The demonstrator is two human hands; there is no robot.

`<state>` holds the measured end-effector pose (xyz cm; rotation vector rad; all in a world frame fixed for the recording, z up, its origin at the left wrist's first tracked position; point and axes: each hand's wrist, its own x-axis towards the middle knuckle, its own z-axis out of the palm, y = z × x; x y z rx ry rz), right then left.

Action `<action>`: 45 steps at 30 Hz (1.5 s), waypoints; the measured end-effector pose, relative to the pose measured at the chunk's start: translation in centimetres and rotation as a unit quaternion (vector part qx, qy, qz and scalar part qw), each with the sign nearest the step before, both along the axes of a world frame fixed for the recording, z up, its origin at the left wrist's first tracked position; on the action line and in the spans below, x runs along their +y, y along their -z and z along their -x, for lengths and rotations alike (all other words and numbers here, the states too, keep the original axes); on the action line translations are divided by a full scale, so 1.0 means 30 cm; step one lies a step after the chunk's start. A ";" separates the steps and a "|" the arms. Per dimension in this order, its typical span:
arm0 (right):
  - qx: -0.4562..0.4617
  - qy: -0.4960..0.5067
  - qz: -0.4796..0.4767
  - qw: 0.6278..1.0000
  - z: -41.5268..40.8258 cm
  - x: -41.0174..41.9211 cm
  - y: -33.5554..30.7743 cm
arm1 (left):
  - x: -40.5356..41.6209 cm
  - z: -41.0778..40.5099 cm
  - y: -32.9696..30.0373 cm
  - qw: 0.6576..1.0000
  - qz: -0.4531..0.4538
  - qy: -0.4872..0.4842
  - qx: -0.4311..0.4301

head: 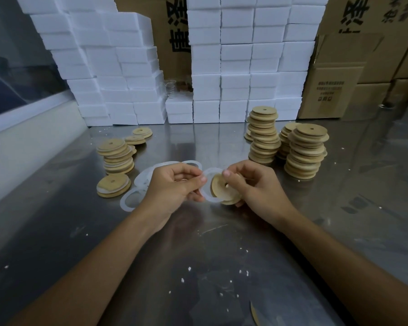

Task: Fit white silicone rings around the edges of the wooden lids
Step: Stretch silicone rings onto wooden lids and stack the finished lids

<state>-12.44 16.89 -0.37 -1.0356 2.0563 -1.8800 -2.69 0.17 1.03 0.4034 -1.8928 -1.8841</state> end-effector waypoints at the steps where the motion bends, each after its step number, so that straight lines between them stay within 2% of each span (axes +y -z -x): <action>1: 0.022 0.003 -0.005 1.000 0.000 -0.001 0.006 | 0.000 0.002 0.004 1.000 0.003 -0.006 -0.005; 7: 0.054 0.012 -0.006 0.998 0.005 -0.006 0.012 | 0.011 0.015 0.024 0.997 0.040 -0.040 -0.055; 10: 0.054 0.010 -0.007 0.998 -0.002 -0.010 0.014 | 0.029 0.015 0.021 0.999 -0.009 -0.003 -0.050; 13: 0.047 0.010 -0.001 0.999 -0.012 -0.016 0.014 | 0.045 0.016 0.020 0.999 -0.030 -0.020 -0.034; 17: 0.024 0.019 0.007 1.000 -0.018 -0.020 0.010 | 0.049 0.021 0.019 0.997 0.035 -0.070 -0.003; 26: 0.003 0.024 0.000 1.000 -0.016 -0.020 0.007 | 0.038 0.028 0.037 0.984 0.161 -0.072 0.016; 31: 0.028 0.024 -0.016 0.999 -0.019 -0.023 0.011 | 0.016 0.026 0.038 0.981 0.179 -0.077 0.003; 38: 0.031 0.034 -0.003 0.999 -0.023 -0.023 0.010 | 0.016 0.024 0.037 0.988 0.148 -0.052 0.012; 45: 0.064 0.040 -0.012 0.997 -0.021 -0.020 0.014 | 0.012 0.023 0.041 0.983 0.172 -0.060 0.017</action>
